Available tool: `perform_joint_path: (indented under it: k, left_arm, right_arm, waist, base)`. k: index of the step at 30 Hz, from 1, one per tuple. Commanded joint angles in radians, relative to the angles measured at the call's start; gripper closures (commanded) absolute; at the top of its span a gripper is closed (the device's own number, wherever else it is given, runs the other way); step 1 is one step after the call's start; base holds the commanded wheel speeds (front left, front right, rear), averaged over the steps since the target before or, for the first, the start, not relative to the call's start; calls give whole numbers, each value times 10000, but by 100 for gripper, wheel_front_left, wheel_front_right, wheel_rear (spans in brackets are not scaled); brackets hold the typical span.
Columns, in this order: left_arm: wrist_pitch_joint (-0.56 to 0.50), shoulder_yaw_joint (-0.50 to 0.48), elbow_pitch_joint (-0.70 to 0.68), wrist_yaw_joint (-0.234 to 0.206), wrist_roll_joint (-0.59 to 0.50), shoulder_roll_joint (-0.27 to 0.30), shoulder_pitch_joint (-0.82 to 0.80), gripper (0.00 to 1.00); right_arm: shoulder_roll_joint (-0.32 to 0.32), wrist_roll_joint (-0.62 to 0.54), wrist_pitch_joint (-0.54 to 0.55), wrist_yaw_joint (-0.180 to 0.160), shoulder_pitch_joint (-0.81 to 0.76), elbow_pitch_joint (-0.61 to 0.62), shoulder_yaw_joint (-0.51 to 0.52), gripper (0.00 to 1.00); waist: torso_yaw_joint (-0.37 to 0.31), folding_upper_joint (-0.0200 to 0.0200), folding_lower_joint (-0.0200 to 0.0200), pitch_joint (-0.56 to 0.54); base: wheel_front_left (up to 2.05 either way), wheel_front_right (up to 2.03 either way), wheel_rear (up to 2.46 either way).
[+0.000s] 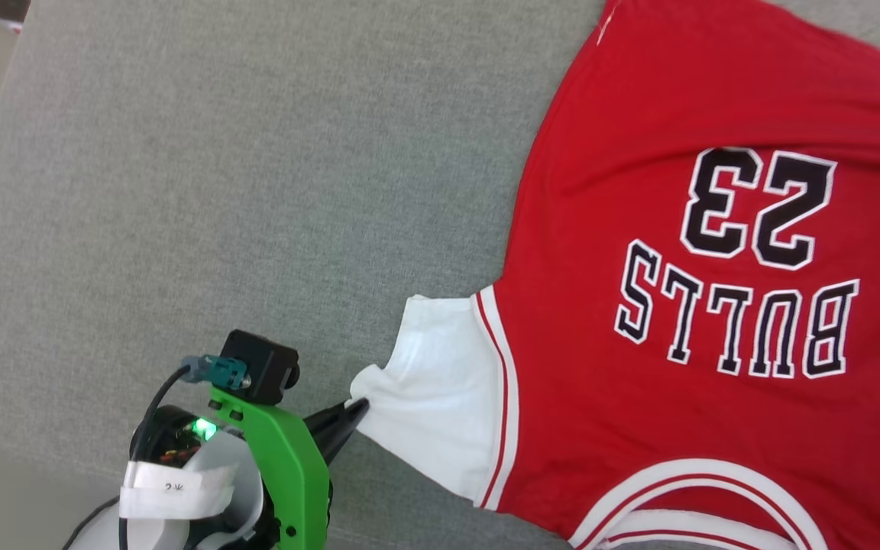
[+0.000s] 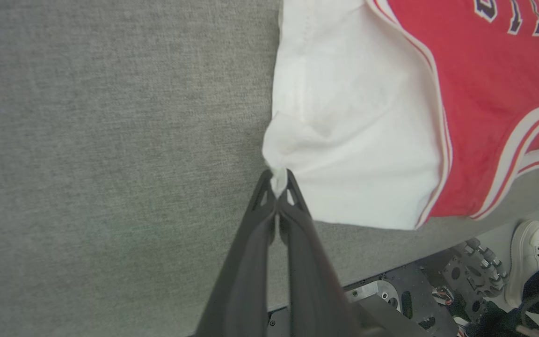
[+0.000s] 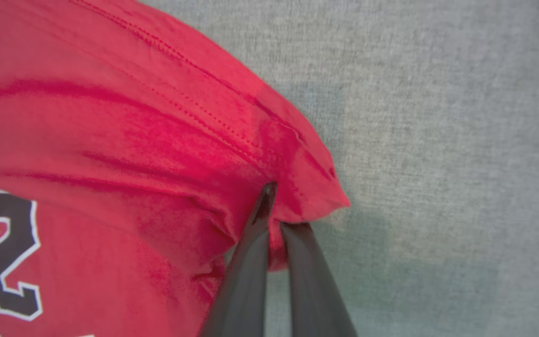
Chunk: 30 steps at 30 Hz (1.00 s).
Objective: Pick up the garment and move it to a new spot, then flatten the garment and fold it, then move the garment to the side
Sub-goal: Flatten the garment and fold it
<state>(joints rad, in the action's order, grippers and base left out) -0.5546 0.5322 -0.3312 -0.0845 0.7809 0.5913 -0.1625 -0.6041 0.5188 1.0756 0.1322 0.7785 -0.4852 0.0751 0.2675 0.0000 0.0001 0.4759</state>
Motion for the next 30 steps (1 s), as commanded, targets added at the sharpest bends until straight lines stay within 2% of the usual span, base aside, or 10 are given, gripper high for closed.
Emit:
perform_joint_path:
  k: [1, 6, 16, 24, 30]
  left_arm:
    - [53, -55, 71, -95, 95, -30, 178, 100]
    - [195, -85, 343, -229, 273, -140, 505, 100]
    - [686, -82, 923, -398, 505, -535, 1035, 100]
    - [1059, -46, 1260, -445, 652, -816, 1399, 100]
    - [1212, -28, 1432, -424, 701, -944, 1435, 100]
  right_arm:
    - [119, 85, 13, -15, -878, -204, -14, 100]
    - [341, 501, -426, -15, -2412, 275, 141, 100]
    - [923, 1103, -1271, -15, -5162, 1600, 982, 100]
    - [1434, 1245, -1403, -15, -7106, 2728, 1675, 100]
    - [1806, 1131, -1461, -15, -7776, 3169, 1924, 100]
  waist:
    - [-661, 0, -1, -1021]
    - [-1064, 0, -1, -1884]
    - [-1564, 0, -1, -2908]
    - [-1781, 0, -1, -3320]
    - [-1830, 0, -1, -3378]
  base:
    - [0, 0, 0]
    - [0, 0, 0]
    - [0, 0, 0]
    - [0, 0, 0]
    - [0, 0, 0]
